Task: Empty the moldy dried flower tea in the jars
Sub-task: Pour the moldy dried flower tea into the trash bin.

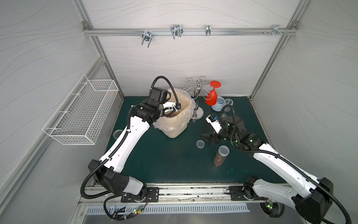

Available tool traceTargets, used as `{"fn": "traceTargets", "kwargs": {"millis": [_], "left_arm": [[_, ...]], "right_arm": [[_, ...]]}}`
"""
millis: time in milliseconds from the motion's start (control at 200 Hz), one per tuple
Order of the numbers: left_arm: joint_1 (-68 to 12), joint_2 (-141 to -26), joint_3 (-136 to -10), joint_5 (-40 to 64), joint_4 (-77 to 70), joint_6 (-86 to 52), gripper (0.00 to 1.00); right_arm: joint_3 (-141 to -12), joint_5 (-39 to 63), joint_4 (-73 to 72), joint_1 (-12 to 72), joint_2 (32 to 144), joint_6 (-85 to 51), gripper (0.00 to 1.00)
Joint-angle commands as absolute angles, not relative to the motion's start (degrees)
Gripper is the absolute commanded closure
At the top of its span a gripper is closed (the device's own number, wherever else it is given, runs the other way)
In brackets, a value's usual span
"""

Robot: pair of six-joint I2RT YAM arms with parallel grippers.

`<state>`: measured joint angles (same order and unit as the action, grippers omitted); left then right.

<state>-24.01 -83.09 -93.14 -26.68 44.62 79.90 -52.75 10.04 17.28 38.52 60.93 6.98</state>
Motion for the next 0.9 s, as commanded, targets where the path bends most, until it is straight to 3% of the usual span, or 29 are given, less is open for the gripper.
{"fn": "traceTargets", "kwargs": {"millis": [0, 380, 890], "left_arm": [[-22.8, -84.0, -93.8, -28.4, 37.7, 87.9, 0.87], [-21.2, -84.9, -89.7, -25.4, 27.5, 101.3, 0.89], [-18.7, -81.8, -80.2, -13.6, 10.8, 115.5, 0.93]], "right_arm": [[-52.3, 12.4, 15.6, 38.2, 61.1, 6.2, 0.01], [-51.3, 15.1, 14.4, 38.3, 60.3, 4.0, 0.01], [-51.5, 16.8, 13.2, 38.2, 60.7, 2.8, 0.01]]}}
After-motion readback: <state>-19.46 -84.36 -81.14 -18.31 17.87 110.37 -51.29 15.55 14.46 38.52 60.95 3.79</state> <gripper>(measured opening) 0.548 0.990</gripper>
